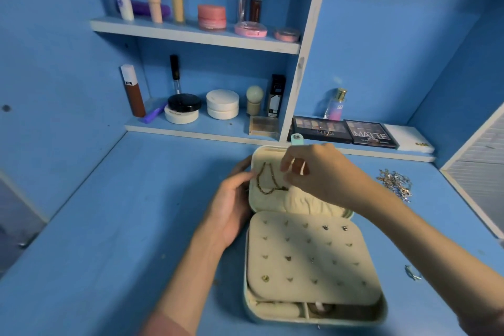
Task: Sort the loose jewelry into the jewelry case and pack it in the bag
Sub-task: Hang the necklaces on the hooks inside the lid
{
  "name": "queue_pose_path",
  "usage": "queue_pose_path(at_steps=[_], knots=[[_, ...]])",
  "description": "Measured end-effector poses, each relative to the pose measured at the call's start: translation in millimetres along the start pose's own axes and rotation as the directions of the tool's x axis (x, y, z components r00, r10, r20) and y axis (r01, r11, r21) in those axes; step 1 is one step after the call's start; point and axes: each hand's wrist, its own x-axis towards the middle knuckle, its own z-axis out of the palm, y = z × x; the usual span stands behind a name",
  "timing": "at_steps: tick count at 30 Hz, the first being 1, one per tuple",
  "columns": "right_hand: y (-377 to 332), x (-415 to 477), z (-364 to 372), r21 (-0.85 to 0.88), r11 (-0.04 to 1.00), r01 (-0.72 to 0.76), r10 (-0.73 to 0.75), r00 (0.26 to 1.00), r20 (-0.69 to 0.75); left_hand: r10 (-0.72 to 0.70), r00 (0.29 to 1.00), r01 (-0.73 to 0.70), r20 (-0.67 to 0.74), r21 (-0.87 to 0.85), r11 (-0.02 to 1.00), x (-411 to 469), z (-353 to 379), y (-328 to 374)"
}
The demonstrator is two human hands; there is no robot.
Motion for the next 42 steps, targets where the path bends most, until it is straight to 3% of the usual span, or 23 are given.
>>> queue_pose_path(at_steps=[9, 14, 18, 23, 29, 38, 42], knots=[[7.6, -19.4, 20.4, -0.002, 0.995, -0.1, 0.1, 0.988, 0.117, 0.001, 1.0, -0.001, -0.012, -0.009, 1.0, 0.9, 0.7, 0.6], [5.0, -23.3, 18.3, -0.07, 0.995, 0.075, -0.07, 0.995, 0.074, -0.002, 1.0, 0.002, -0.021, -0.019, 1.0, 1.2, 0.3, -0.3], [-0.3, -24.0, 21.7, -0.198, 0.974, 0.112, -0.119, 0.993, -0.024, 0.003, 1.0, -0.003, 0.003, -0.026, 1.0, 1.5, 0.0, -0.5], [-4.0, -18.1, 26.6, -0.23, 0.958, 0.173, -0.195, 0.978, -0.077, 0.002, 1.0, -0.002, 0.01, -0.039, 0.999, 1.5, -0.1, -0.3], [4.0, -11.8, 31.3, -0.151, 0.979, 0.138, -0.165, 0.969, -0.182, -0.001, 1.0, 0.0, 0.0, -0.04, 0.999, 0.6, 0.3, 0.3], [7.9, -14.1, 28.4, 0.0, 0.999, 0.039, -0.039, 0.998, -0.05, -0.023, 1.0, 0.023, -0.021, -0.028, 0.999, -0.2, 1.7, 1.2], [10.2, -14.2, 26.9, 0.055, 0.997, 0.045, -0.041, 0.996, -0.073, -0.021, 1.0, 0.021, -0.018, -0.018, 1.0, -0.4, 1.0, 1.0]])
